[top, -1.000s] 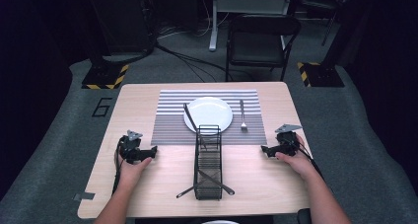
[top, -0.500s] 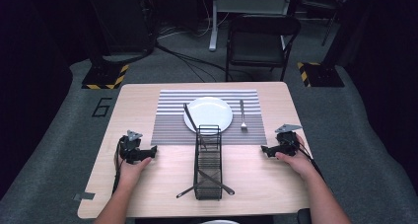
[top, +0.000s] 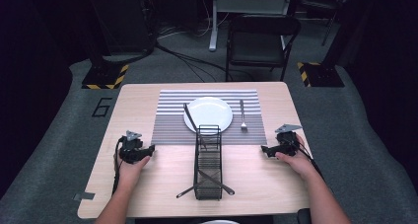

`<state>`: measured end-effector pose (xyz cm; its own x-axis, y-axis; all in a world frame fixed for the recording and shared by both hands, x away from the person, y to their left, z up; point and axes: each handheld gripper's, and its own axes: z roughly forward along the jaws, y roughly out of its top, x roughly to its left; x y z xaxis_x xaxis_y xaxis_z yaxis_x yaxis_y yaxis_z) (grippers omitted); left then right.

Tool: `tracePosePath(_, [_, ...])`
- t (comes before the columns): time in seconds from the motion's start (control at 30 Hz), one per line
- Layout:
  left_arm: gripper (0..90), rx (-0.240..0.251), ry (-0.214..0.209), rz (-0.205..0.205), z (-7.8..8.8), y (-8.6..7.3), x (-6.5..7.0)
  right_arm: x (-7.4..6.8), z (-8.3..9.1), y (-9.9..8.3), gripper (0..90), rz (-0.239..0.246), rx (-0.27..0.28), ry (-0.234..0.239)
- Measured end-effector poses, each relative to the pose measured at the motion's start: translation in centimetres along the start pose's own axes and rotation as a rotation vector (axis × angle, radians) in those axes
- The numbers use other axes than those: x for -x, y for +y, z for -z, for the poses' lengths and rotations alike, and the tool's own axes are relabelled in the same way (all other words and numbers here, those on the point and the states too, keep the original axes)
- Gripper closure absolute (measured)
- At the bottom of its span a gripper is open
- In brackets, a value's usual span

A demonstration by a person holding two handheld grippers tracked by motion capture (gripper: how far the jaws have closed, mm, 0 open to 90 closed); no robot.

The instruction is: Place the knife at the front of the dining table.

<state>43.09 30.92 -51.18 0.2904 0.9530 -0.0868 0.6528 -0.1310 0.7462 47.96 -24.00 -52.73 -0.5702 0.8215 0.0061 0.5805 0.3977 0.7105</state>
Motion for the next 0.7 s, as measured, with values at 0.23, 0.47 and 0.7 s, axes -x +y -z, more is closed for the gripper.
tracePosePath(0.23, [46.1,0.009,-0.024,-0.039,1.4,1.1,1.6,0.0,0.0,0.0,0.0,0.0,0.0,0.0])
tracePosePath(0.47, [48.1,0.016,-0.045,-0.068,2.2,2.1,3.2,0.0,0.0,0.0,0.0,0.0,0.0,0.0])
tracePosePath(0.7, [51.4,0.026,-0.082,-0.067,3.4,3.5,4.0,0.0,0.0,0.0,0.0,0.0,0.0,0.0])
